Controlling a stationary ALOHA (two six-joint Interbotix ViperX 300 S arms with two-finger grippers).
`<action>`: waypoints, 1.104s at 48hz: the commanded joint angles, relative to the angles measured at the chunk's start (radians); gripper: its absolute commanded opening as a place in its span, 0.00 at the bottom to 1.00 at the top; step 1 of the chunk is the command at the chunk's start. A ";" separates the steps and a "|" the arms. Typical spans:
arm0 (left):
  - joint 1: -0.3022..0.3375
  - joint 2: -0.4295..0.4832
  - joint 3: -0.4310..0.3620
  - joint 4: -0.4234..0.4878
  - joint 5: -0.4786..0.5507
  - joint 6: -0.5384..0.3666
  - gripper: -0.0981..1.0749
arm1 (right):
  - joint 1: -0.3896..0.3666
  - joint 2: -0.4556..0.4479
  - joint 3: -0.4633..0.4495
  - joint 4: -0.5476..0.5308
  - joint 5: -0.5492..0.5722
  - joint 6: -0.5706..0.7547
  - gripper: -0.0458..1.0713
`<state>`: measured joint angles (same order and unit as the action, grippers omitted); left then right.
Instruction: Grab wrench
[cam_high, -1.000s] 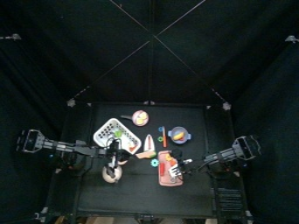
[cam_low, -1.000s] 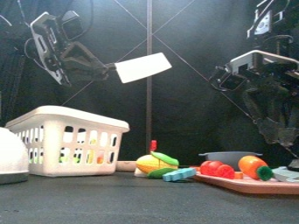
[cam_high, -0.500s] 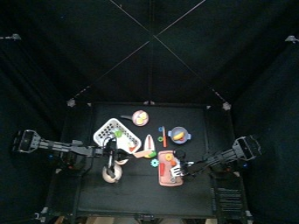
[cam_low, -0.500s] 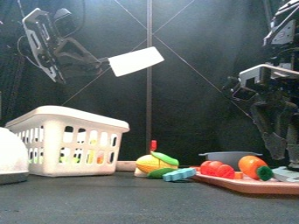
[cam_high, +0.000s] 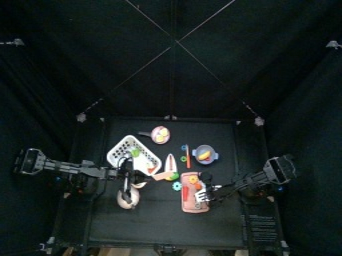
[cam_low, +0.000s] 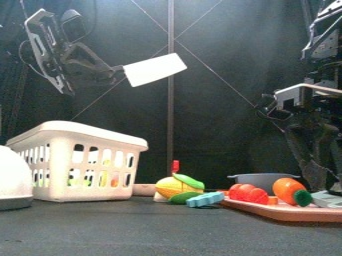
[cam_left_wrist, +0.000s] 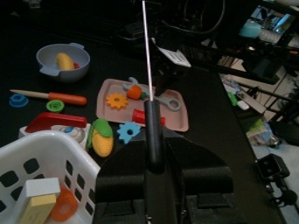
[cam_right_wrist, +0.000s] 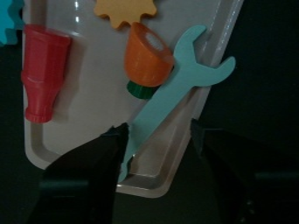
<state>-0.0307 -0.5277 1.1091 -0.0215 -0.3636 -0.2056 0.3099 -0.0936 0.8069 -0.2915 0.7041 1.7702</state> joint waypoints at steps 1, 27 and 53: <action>-0.002 -0.002 -0.011 -0.003 -0.005 0.000 0.39 | -0.002 -0.005 -0.021 -0.003 -0.003 0.002 0.91; 0.000 -0.002 -0.011 -0.003 -0.005 0.000 0.39 | -0.005 0.094 -0.067 -0.031 -0.028 -0.006 0.92; 0.000 -0.002 -0.011 -0.003 -0.005 0.000 0.39 | -0.005 0.091 -0.049 -0.031 -0.021 -0.006 0.82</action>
<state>-0.0291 -0.5277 1.1091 -0.0215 -0.3636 -0.2056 0.3068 0.0107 0.7655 -0.3206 0.6842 1.7625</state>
